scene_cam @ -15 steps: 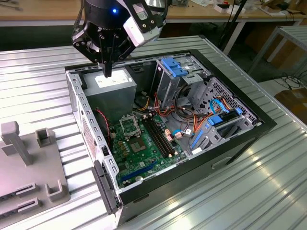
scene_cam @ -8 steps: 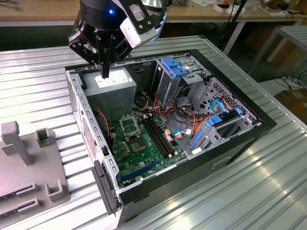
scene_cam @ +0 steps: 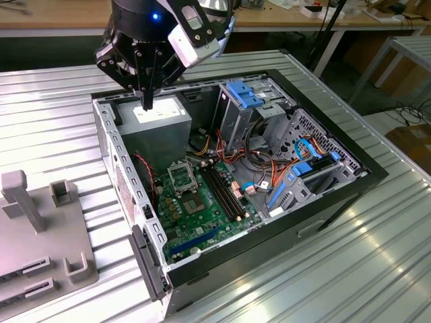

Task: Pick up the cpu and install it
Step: 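Reach for the cpu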

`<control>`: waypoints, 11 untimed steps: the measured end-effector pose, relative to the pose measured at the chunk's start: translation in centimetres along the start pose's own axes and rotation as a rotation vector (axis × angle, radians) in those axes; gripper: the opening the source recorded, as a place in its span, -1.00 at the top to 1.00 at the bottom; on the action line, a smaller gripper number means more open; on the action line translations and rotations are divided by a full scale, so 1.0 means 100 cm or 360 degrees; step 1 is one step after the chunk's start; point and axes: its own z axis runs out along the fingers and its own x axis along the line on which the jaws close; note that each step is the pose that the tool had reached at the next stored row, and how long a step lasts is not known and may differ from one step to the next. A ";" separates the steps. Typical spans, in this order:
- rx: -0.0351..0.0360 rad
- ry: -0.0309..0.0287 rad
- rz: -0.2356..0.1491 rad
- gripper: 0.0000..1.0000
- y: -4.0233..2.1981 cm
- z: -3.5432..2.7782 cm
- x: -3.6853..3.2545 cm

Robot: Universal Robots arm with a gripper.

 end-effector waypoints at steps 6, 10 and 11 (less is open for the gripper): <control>0.0000 0.00000 0.0000 0.79 -0.0003 -0.0001 0.0041; 0.0000 0.00000 0.0000 0.79 -0.0006 -0.0002 0.0083; 0.0000 -0.00001 0.0000 0.79 -0.0007 -0.0002 0.0090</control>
